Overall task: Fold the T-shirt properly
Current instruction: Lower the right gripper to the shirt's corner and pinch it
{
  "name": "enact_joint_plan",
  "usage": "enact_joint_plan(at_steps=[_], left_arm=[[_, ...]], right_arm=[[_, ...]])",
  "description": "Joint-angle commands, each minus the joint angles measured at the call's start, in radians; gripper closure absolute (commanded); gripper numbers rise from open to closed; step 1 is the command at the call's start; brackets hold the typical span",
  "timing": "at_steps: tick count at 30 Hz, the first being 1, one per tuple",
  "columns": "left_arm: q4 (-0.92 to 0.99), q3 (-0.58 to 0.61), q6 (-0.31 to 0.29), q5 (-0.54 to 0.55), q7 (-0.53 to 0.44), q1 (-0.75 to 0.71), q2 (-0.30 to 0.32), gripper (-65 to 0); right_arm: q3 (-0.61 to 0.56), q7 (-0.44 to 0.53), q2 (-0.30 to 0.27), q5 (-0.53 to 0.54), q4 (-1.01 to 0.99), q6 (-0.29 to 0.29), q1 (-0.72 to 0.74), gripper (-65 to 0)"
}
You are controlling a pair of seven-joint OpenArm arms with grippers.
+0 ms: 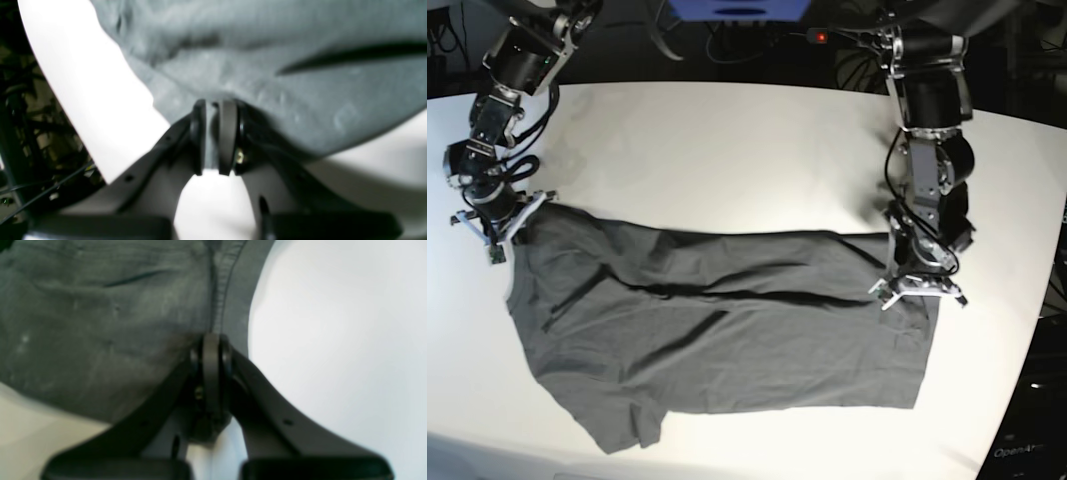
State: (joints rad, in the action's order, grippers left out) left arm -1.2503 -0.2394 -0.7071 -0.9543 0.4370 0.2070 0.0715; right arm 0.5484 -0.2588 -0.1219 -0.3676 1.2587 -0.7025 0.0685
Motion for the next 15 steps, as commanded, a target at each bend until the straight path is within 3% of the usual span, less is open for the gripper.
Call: enact_joint_plan(at_steps=[1,15], left_arm=[[-0.007,0.001,0.009,-0.004,-0.005,0.019,0.006,-6.2],[0.042,-0.004,0.009,-0.002,-0.05,0.009,0.027,-6.2]], right_arm=[[0.002,-0.006,-0.015,0.009,0.013,0.004,0.006,-0.7],[0.075,-0.04,-0.015,0.014,0.011,0.004,-0.048,-0.7]])
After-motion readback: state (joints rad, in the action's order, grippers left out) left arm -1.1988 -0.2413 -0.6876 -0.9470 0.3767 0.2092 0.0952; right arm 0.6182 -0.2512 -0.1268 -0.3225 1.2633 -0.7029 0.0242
